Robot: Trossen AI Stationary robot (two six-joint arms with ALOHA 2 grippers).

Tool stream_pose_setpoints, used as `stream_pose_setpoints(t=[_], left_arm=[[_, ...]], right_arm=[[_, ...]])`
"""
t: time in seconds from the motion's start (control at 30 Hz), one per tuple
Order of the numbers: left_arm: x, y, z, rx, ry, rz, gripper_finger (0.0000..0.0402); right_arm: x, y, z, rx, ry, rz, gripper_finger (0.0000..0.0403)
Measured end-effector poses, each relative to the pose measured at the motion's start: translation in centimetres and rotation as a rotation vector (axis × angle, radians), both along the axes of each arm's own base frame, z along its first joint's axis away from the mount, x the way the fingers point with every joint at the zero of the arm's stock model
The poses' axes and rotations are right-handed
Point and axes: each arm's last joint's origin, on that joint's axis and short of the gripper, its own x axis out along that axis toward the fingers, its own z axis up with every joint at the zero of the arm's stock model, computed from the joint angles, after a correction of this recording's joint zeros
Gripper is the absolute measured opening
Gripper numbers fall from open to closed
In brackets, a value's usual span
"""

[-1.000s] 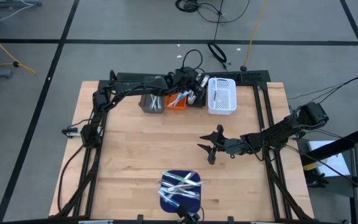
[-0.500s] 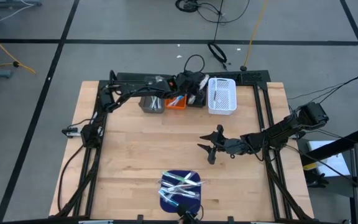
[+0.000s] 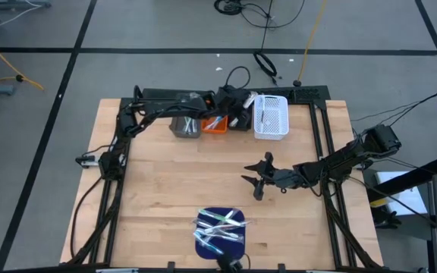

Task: Pick & Place Toothbrushes
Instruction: Put the green toothbrush into the light black bin

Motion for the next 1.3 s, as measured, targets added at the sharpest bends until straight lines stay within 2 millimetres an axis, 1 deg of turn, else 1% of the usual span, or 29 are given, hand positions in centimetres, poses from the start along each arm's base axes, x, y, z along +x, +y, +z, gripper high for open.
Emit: stream_pose_setpoints(t=[0.1, 0.2, 0.3, 0.4, 0.5, 0.63, 0.83, 1.0, 1.17, 1.3], left_arm=[[-0.6, -0.9, 1.2, -0.053, 0.023, -0.075, 0.0170], [-1.2, -2.7, 2.5, -0.070, 0.089, -0.159, 0.0170], [-2.0, -5.3, 3.7, -0.065, 0.203, -0.246, 0.0170], [-2.8, -8.1, 4.3, -0.082, 0.312, -0.302, 0.0170], [-3.2, -10.9, 4.3, -0.069, 0.423, -0.337, 0.0170], [-3.7, -15.0, 3.4, -0.038, 0.513, -0.382, 0.0170], [-4.9, -20.9, 1.5, -0.033, 0.552, -0.477, 0.0170], [-6.0, -25.9, -1.2, -0.039, 0.558, -0.577, 0.0170], [-7.4, -29.9, -3.1, -0.041, 0.549, -0.644, 0.0170], [-8.1, -32.2, -3.4, -0.035, 0.538, -0.693, 0.0170]], right_arm=[[0.0, 0.0, -0.1, -0.001, 0.012, 0.002, 0.0164], [-0.1, 0.0, -0.1, -0.002, 0.017, 0.004, 0.0164], [-0.1, 0.0, -0.2, -0.002, 0.022, 0.005, 0.0164], [-0.1, 0.0, -0.2, 0.002, 0.021, 0.007, 0.0164], [-0.1, 0.2, -0.2, 0.002, 0.020, 0.011, 0.0164], [-0.1, 0.5, -0.1, 0.016, 0.014, 0.036, 0.0164], [-0.1, 0.8, -0.1, 0.059, 0.010, 0.092, 0.0164], [-0.1, 0.9, 0.0, 0.072, 0.006, 0.112, 0.0164], [-0.1, 0.9, 0.0, 0.072, 0.002, 0.112, 0.0164], [0.0, 0.8, 0.0, 0.071, 0.000, 0.109, 0.0164]])
